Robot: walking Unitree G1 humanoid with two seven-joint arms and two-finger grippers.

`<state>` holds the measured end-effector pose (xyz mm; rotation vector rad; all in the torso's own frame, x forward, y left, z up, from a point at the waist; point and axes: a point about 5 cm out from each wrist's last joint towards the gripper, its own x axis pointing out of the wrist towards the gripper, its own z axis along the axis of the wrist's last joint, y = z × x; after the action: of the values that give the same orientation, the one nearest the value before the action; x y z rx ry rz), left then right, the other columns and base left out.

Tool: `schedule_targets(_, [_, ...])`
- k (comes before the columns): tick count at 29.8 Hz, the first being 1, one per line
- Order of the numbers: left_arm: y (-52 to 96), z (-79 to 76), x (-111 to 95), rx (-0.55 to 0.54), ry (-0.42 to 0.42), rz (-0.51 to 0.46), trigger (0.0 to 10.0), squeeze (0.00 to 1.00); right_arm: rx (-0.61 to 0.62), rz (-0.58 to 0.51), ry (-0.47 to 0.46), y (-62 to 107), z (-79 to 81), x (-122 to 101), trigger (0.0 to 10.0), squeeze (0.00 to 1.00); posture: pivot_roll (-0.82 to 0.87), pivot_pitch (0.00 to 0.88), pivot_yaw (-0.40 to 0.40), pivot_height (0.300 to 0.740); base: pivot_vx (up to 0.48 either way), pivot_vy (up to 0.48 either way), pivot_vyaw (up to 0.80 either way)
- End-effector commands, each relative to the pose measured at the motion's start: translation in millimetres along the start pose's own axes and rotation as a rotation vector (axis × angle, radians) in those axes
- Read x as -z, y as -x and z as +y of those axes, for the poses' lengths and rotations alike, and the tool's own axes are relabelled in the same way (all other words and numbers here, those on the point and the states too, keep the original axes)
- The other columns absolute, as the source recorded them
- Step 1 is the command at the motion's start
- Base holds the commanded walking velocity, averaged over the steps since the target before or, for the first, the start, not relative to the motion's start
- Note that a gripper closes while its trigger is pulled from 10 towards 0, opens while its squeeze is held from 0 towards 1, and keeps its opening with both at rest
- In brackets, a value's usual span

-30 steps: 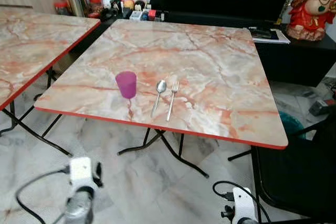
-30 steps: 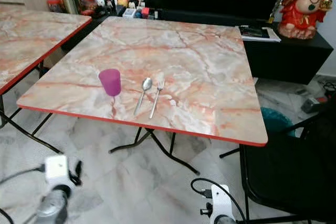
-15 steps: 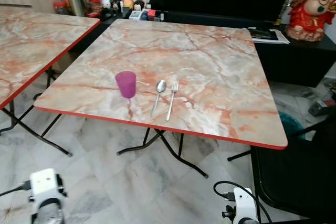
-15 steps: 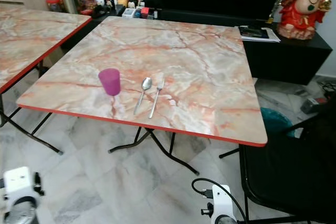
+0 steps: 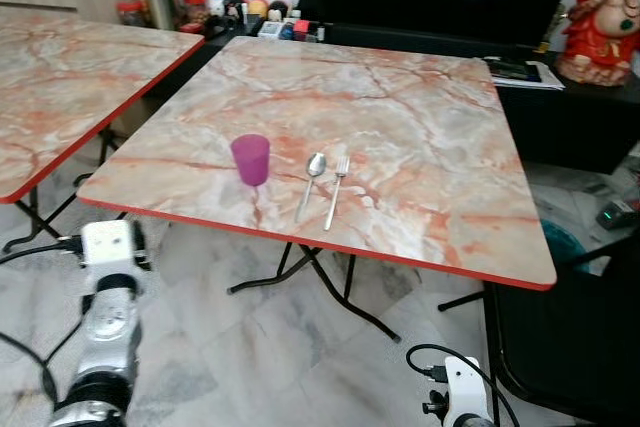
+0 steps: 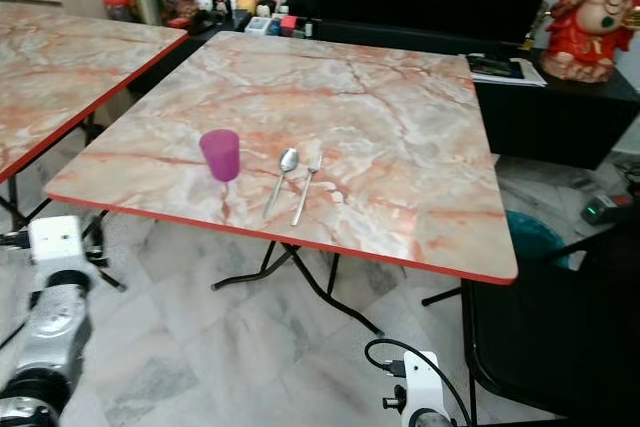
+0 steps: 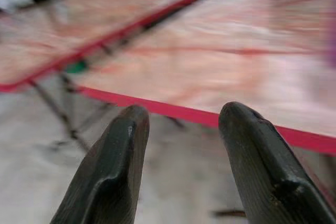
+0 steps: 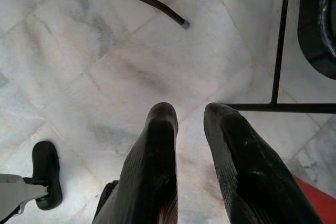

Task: Setting the table

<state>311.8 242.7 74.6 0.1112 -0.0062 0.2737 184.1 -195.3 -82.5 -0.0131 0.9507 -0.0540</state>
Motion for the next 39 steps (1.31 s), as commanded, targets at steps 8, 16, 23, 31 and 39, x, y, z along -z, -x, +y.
schedule_targets(8, [-18.4,-31.9,-46.6,0.094,0.103,-0.136,10.0,0.00,0.006,0.000,-0.026,0.1,0.5,0.7,10.0,0.00,0.06,0.000,-0.045,0.740,0.000,0.000,-0.29])
schedule_targets(16, [-24.9,-24.4,-65.8,0.082,0.133,-0.181,10.0,0.00,-0.001,-0.006,-0.005,-0.1,1.2,-0.5,10.0,0.00,0.07,0.000,-0.043,0.740,0.280,0.000,0.00])
schedule_targets(23, [-27.5,-23.6,-83.3,0.089,0.136,-0.227,10.0,0.00,0.003,0.001,-0.001,-0.1,0.8,0.2,10.0,0.00,0.07,0.000,-0.043,0.740,0.306,0.000,0.00])
schedule_targets(31, [-32.3,-24.0,-99.5,0.092,0.186,-0.260,10.0,0.00,0.001,0.001,0.001,-0.2,0.9,-0.5,10.0,0.00,0.07,0.000,-0.044,0.740,0.344,0.000,0.00])
schedule_targets(39, [-32.3,-21.9,-102.4,0.089,0.188,-0.258,10.0,0.00,0.000,0.002,0.002,-0.3,0.9,-0.8,10.0,0.00,0.07,0.000,-0.044,0.740,0.351,0.000,0.00])
